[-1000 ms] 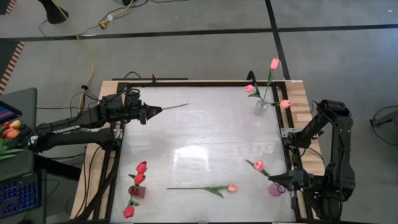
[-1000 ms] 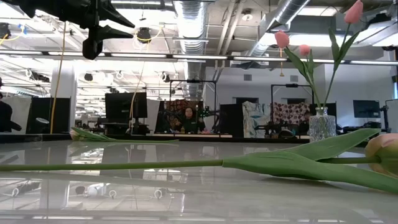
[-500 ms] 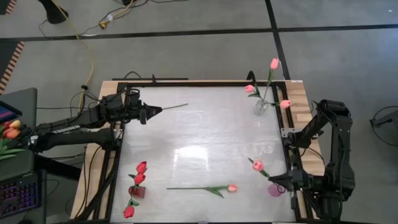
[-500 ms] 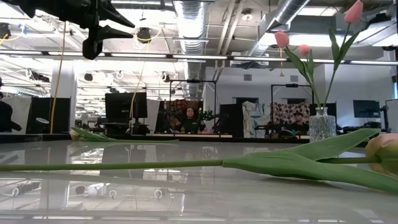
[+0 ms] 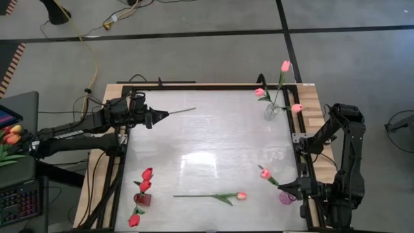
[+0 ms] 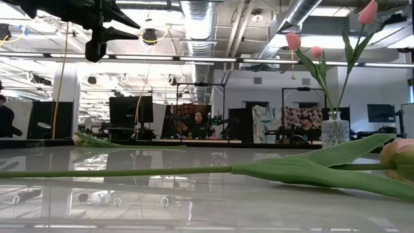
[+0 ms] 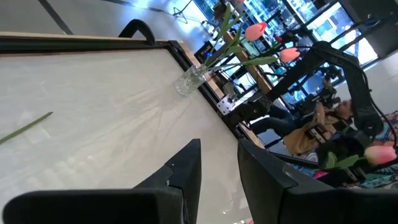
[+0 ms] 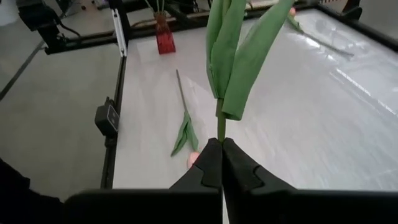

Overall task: Sort flowers into vase by color
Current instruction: Put the pink flower in the pink vase

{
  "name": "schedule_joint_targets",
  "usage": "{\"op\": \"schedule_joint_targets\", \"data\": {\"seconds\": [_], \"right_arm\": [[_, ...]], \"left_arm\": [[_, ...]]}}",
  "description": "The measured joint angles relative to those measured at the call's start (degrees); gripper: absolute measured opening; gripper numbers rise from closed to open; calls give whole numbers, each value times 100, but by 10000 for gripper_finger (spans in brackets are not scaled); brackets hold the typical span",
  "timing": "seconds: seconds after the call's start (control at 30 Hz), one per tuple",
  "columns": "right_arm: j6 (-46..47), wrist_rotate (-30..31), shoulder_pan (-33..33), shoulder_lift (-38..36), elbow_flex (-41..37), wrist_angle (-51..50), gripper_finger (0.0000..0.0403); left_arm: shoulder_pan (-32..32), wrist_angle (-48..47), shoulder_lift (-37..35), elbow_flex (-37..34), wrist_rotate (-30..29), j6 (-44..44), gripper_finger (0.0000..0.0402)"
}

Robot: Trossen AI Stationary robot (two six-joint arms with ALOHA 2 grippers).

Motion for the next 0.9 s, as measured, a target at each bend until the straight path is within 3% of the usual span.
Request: {"op": "schedule_joint_targets", "data": {"seconds": [0.4, 0.9], "right_arm": [[156, -510, -38, -57, -8, 2, 96], [240, -2072, -53, -695, 628, -45, 214]], "left_arm": [[0, 0, -2, 0, 0, 17, 92], [2, 0, -2, 0, 60, 383, 92]]}}
